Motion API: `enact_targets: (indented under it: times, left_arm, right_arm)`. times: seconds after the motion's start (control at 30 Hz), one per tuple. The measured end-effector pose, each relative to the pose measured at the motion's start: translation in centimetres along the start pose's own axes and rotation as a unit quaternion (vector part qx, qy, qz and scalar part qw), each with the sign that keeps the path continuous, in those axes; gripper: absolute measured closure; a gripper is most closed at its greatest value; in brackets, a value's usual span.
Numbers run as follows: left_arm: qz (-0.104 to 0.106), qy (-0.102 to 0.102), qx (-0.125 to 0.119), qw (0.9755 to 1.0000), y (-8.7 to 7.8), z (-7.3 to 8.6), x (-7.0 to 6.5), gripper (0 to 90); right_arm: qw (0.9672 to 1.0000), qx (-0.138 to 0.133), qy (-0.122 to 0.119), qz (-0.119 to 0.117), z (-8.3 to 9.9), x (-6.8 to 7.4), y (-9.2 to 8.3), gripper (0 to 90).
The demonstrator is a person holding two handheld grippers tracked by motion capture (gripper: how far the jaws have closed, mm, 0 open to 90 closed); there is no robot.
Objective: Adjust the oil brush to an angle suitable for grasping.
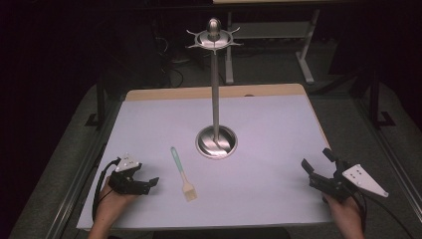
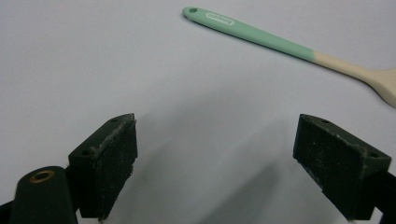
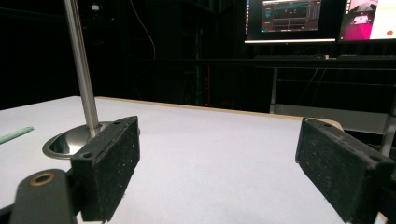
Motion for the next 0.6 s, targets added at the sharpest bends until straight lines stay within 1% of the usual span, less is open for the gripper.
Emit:
enact_targets:
  times: [0.07,0.1,0.17,0.2,0.27,0.37,0.4,0.43,0.5,0.53,0.57,0.6]
  left_arm:
    - [0.002,-0.004,0.002,1.0,0.1,0.0,0.0,13.4]
    - [0.008,-0.004,0.005,0.9999,0.1,0.0,-0.2,13.4]
    - [0.008,-0.002,0.007,0.9999,0.1,0.0,-0.2,13.4]
    - [0.006,-0.001,0.004,1.0,0.1,-0.1,-0.3,13.9]
    - [0.006,-0.006,0.004,1.0,0.1,-0.2,-0.4,13.9]
    - [0.003,-0.004,0.009,0.9999,0.0,-0.3,-0.4,15.7]
    - [0.005,-0.011,0.007,0.9999,0.0,-0.4,-0.4,17.4]
    - [0.013,-0.016,0.003,0.9998,-0.2,-0.8,-0.5,21.7]
    - [0.011,-0.016,0.0,0.9998,-0.2,-0.9,-0.4,23.2]
    - [0.012,-0.021,-0.002,0.9997,-0.3,-1.1,-0.4,24.6]
    - [0.013,-0.019,-0.002,0.9997,-0.3,-1.3,-0.3,26.3]
    - [0.013,-0.022,-0.004,0.9997,-0.3,-1.6,-0.3,28.4]
  right_arm:
    - [1.0,0.0,0.0,0.0,0.0,0.0,0.0,13.1]
    - [1.0,0.001,0.0,0.0,0.0,0.0,0.0,13.1]
    - [1.0,0.0,0.0,0.0,0.0,0.0,0.0,13.1]
    - [1.0,0.0,0.007,0.0,0.0,-0.1,0.0,13.1]
    - [1.0,0.0,0.009,-0.001,0.0,-0.1,0.0,13.1]
    - [1.0,-0.002,0.007,-0.001,0.0,-0.1,-0.1,13.1]
    - [1.0,-0.001,0.004,0.0,0.0,0.0,0.0,13.1]
    - [1.0,0.001,-0.001,0.001,0.0,0.1,0.1,13.1]
    - [1.0,0.002,-0.003,0.001,0.0,0.1,0.0,13.1]
    - [1.0,0.003,-0.004,0.001,0.0,0.1,0.0,13.1]
    - [1.0,0.001,-0.002,0.001,0.0,0.1,0.0,13.1]
    - [1.0,0.001,-0.001,0.001,0.0,0.1,0.0,13.1]
Point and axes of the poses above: each handheld gripper's, and its own axes: y roughly forward along the jaws, z roughly out of its underside, x roughly to its left, the point moved 6 cm from there along y, roughly forward along the jaws, and after that the axes turned 7 degrees about x, right-handed, at the moved point
